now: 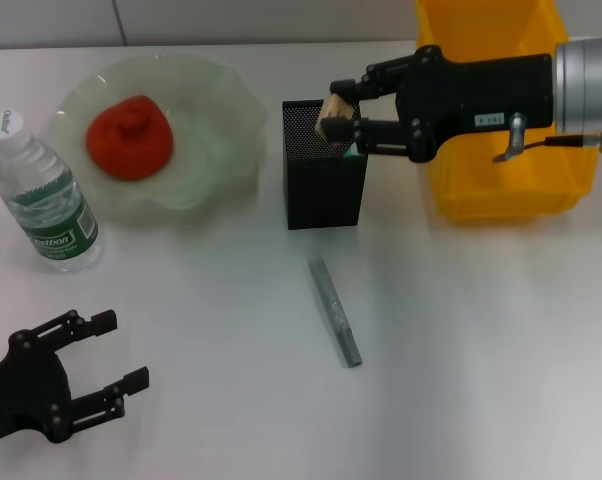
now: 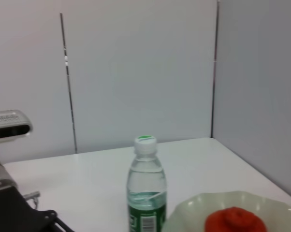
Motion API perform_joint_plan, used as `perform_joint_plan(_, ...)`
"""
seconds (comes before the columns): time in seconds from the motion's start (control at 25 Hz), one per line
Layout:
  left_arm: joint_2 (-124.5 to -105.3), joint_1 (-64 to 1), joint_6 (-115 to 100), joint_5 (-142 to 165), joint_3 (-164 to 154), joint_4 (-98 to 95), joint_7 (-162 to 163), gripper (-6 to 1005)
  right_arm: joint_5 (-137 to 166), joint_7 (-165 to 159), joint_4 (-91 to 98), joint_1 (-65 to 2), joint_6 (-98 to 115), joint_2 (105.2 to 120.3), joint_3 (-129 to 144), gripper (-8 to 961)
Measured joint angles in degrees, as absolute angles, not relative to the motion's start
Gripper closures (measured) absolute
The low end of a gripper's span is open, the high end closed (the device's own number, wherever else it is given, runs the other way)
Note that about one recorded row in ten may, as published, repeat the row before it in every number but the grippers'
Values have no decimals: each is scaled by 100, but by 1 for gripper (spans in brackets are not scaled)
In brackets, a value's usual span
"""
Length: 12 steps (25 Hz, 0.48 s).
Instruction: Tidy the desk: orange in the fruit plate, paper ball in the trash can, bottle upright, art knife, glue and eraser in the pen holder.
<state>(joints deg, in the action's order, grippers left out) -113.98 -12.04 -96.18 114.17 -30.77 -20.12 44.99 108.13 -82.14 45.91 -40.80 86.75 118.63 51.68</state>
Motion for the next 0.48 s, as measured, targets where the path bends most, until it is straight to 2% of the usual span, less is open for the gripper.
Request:
perform_joint_plan(0.32,-11371,-1199,-9645,11417,-3015,-2013,4510,225,10979,-8416,4592,-4175,8047,11811,5218,556)
perform_joint_plan(0.48,-11369,-1173,-9648,11417,-3014,-2012,4514,226,11408,-8531,4549,-4304,7897,11862,5227,556)
